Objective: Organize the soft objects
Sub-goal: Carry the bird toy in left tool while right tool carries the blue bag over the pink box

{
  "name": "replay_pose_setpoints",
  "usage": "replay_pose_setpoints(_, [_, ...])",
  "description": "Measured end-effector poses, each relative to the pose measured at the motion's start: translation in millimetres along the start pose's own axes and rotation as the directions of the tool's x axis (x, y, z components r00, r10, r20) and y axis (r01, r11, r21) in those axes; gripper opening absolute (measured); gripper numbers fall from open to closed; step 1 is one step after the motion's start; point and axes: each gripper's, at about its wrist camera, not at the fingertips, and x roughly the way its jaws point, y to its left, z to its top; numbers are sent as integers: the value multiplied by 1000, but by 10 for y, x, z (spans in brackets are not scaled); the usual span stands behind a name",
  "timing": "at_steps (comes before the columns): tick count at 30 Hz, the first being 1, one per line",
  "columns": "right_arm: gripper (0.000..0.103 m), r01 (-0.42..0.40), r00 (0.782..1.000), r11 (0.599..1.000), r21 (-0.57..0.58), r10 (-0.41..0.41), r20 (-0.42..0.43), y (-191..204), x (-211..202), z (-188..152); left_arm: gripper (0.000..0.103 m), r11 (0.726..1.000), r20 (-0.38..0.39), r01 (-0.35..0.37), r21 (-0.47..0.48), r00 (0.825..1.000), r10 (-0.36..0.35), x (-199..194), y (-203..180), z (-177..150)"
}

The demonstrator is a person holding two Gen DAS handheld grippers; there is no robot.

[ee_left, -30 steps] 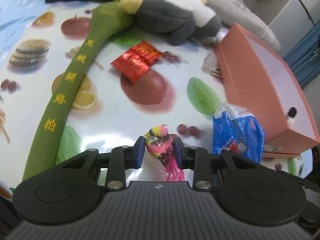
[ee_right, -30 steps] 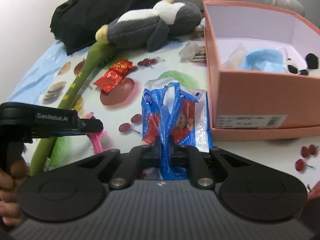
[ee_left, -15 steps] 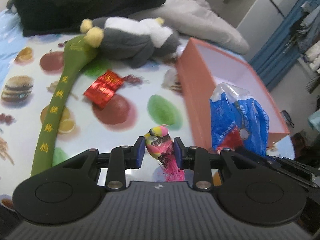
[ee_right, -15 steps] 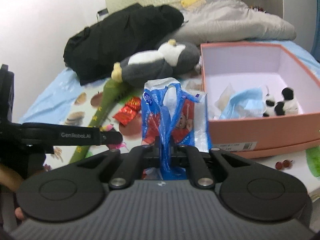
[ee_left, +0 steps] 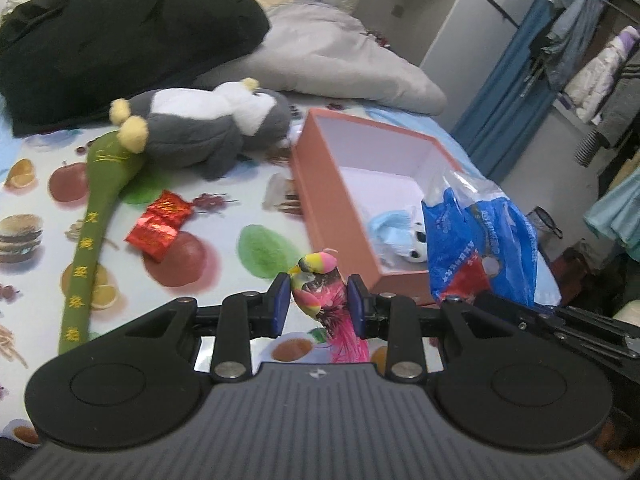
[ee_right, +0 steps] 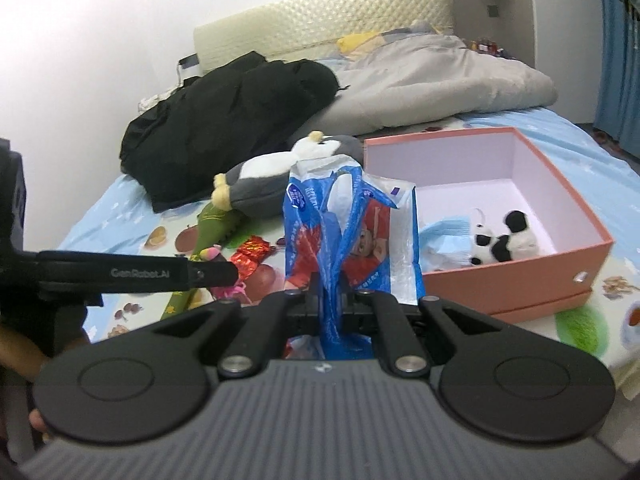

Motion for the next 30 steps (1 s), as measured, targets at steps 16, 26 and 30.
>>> replay_pose_setpoints(16, [9,75,997,993,93,-74,-13,-813,125,559,36,986,-81,124,110,990,-115,824,-845,690])
replay_pose_setpoints(26, [9,69,994,992,103,-59,-94,-1302,803,977,36,984,-184,135,116,977,-112,1709,-1040,1208])
replay_pose_setpoints(30, [9,61,989,990,125,-43,-140,-1490,1119,1037,36,986,-231,116,119,969,-86,2080,-1061,1320])
